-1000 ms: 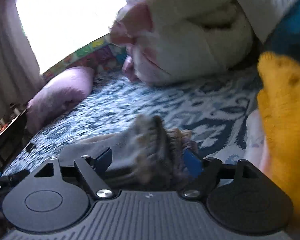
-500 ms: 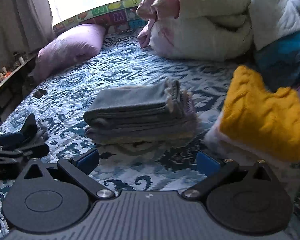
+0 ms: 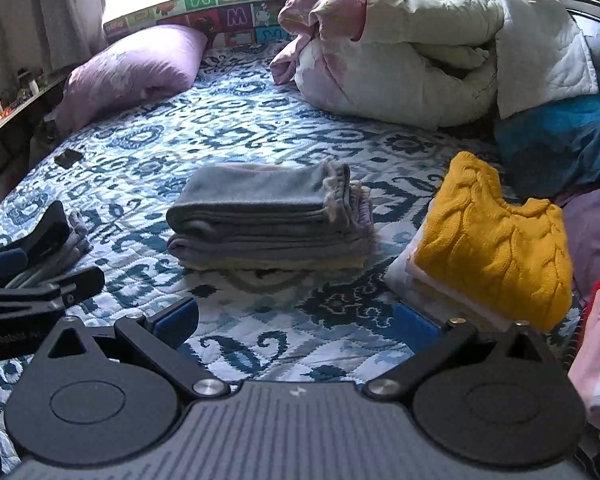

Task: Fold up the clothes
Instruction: 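Open both grippers and withdraw them from the stacked grey sweater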

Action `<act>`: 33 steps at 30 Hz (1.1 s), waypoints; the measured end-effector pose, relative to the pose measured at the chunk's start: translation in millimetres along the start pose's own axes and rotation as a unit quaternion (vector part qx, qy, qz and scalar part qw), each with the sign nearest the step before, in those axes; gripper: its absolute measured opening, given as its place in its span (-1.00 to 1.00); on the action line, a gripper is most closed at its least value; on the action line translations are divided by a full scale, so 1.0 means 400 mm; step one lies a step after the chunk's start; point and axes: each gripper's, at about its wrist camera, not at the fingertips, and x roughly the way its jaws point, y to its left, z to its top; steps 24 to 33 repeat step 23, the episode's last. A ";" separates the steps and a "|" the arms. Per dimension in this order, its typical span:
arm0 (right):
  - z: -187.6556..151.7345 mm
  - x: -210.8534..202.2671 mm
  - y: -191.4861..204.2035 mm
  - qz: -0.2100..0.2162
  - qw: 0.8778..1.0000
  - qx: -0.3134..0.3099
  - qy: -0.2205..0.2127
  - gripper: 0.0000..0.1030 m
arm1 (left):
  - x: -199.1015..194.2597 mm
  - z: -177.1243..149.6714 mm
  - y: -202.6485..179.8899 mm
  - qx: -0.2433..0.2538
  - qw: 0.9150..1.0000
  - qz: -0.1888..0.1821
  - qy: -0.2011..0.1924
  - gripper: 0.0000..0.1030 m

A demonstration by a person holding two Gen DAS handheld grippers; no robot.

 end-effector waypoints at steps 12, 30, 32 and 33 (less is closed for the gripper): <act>0.007 0.093 0.001 0.004 1.000 0.009 0.021 0.99 | 0.074 0.007 -0.002 0.016 1.000 0.009 0.003 1.00; 0.011 0.098 0.003 0.003 1.000 0.011 0.017 0.99 | 0.041 -0.006 -0.004 0.014 1.000 -0.003 -0.027 0.99; 0.011 0.098 0.003 0.003 1.000 0.011 0.017 0.99 | 0.041 -0.006 -0.004 0.014 1.000 -0.003 -0.027 0.99; 0.011 0.098 0.003 0.003 1.000 0.011 0.017 0.99 | 0.041 -0.006 -0.004 0.014 1.000 -0.003 -0.027 0.99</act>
